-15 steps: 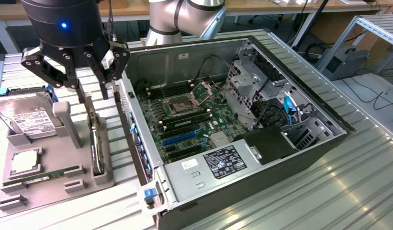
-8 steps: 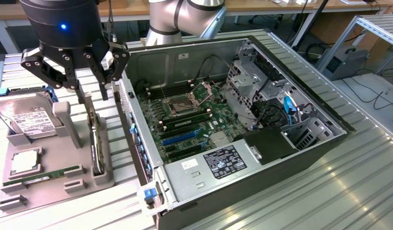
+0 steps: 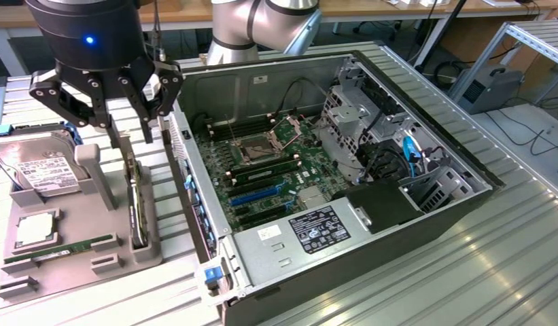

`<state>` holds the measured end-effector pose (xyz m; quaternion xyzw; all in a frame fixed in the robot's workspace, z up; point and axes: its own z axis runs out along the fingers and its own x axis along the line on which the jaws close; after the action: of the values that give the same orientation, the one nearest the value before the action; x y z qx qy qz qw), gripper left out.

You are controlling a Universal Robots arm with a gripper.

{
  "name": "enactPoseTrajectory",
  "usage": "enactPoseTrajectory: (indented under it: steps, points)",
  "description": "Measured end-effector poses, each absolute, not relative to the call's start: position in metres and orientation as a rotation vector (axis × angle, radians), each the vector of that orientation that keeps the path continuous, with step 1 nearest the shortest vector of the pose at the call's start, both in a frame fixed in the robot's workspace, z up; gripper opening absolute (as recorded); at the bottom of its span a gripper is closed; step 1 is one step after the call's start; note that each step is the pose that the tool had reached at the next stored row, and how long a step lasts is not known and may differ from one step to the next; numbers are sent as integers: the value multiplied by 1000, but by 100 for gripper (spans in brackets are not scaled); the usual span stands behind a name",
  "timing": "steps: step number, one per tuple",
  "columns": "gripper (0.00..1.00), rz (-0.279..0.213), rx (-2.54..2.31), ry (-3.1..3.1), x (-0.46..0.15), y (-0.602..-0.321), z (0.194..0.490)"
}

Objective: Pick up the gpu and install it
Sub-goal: 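Pick up the gpu and move the gpu toward the slot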

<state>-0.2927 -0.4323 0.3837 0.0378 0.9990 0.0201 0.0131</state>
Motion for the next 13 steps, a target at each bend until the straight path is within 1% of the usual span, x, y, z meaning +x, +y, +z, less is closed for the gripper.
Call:
enactPoseTrajectory:
  steps: [13]
  points:
    - [42,63,118,3113,-294,-432,381]
